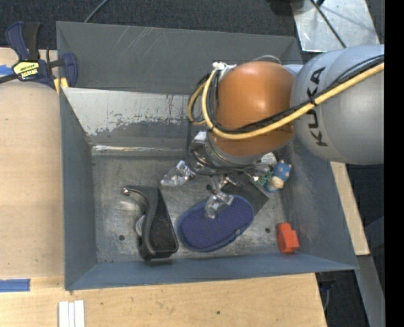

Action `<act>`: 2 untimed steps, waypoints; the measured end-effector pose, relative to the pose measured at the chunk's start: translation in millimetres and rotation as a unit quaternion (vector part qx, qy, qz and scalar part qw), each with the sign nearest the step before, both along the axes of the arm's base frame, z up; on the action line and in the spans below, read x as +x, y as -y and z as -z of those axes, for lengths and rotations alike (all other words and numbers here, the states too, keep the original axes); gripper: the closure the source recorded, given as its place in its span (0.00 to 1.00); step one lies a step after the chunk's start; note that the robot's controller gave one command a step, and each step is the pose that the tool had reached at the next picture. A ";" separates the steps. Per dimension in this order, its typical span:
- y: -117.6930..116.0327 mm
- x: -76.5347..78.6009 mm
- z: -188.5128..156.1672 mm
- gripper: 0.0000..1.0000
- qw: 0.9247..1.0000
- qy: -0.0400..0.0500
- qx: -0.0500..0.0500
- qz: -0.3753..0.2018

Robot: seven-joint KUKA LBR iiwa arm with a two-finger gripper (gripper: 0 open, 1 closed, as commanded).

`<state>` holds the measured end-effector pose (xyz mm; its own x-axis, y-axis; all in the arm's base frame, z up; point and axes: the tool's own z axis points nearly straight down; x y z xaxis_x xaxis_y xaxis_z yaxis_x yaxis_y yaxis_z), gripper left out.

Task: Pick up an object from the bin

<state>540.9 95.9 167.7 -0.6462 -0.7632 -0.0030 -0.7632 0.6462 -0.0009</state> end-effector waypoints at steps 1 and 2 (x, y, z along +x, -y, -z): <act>51.5 -33.3 83.6 0.00 0.995 0.005 0.003 0.096; 52.9 -34.4 81.9 1.00 0.996 0.001 -0.001 0.094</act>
Offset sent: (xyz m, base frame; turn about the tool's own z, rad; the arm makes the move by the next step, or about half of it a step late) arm -0.0371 -0.0532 -0.0865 0.1883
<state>506.5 43.0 85.8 -0.7773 -0.6291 -0.0028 -0.6291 0.7773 -0.0027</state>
